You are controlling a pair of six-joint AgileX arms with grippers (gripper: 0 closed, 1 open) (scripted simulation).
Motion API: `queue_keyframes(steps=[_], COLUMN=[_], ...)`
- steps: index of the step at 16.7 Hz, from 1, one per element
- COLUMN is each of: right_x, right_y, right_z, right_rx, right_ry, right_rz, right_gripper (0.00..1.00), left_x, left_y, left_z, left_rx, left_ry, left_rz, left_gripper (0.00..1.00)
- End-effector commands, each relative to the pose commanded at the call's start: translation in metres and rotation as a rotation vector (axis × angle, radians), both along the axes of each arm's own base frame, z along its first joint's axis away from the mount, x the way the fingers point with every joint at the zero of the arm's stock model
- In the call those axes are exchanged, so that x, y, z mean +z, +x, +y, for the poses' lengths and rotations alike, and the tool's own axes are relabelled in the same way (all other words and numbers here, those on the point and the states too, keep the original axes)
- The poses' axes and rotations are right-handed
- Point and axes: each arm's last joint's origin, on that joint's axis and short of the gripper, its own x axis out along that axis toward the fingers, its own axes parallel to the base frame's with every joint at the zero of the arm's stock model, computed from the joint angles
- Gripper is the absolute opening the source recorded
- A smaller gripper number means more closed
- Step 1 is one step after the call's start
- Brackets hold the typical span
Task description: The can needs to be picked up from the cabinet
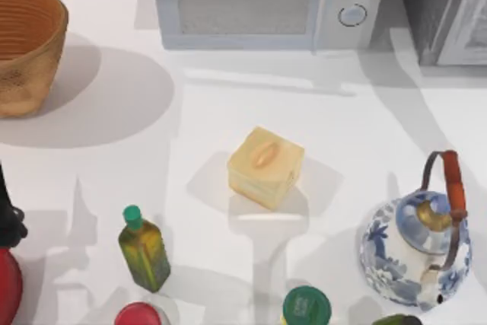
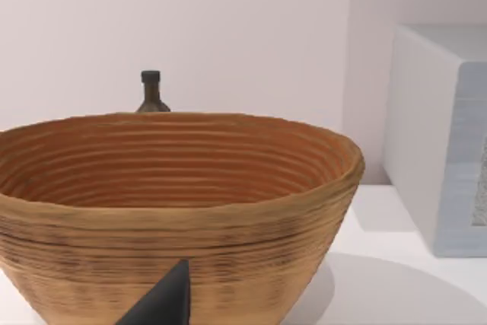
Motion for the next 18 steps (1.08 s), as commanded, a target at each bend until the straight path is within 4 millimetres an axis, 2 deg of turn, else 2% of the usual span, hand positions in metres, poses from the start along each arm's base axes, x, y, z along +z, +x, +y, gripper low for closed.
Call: queue_keyframes(steps=[4,5,14,16,18], right_x=[0.000,0.000,0.001,0.009,0.024], right_y=[0.000,0.000,-0.002,-0.019,-0.053], right_z=[0.000,0.000,0.001,0.007,0.015], right_rx=[0.000,0.000,0.002,0.001,0.001], right_ry=[0.000,0.000,0.002,0.001,0.001], right_rz=[0.000,0.000,-0.001,0.000,0.001], right_gripper=[0.02,0.00,0.00,0.00,0.00], left_x=[0.000,0.000,0.000,0.000,0.000], left_y=[0.000,0.000,0.000,0.000,0.000], left_z=[0.000,0.000,0.000,0.000,0.000], left_rx=[0.000,0.000,0.000,0.000,0.000], left_ry=[0.000,0.000,0.000,0.000,0.000], left_rz=[0.000,0.000,0.000,0.000,0.000], left_gripper=[1.00,1.00,1.00,1.00,1.00])
